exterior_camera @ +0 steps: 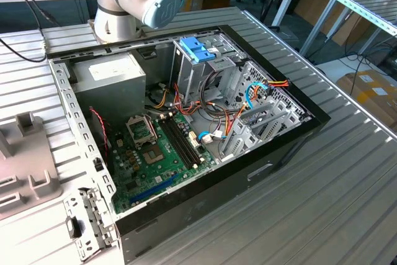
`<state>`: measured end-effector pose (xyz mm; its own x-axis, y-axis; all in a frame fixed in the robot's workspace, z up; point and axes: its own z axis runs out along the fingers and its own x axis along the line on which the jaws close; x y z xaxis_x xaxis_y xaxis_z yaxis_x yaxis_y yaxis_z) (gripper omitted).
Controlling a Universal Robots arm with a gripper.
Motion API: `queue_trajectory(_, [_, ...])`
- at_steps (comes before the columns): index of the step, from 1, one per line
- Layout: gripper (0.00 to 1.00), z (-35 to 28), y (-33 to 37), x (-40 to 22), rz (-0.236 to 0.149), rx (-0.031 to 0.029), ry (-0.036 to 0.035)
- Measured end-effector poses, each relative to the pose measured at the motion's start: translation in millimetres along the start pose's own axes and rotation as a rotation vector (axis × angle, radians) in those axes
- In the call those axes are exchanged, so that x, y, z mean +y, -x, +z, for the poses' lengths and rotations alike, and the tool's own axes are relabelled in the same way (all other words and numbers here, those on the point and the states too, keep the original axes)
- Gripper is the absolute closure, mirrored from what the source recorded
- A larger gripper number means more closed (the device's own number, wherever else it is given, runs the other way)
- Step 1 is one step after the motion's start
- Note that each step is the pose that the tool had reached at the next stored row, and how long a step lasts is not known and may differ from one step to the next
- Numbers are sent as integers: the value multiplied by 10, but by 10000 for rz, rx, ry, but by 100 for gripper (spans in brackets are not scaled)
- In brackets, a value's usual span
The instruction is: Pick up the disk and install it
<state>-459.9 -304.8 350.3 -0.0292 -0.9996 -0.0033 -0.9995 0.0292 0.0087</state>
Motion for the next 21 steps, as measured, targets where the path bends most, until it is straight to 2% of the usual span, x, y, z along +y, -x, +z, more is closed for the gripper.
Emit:
queue_trajectory(5, [63,-64,0,0,-1,-8,1])
queue_trajectory(21, [63,-210,1,2,0,-22,2])
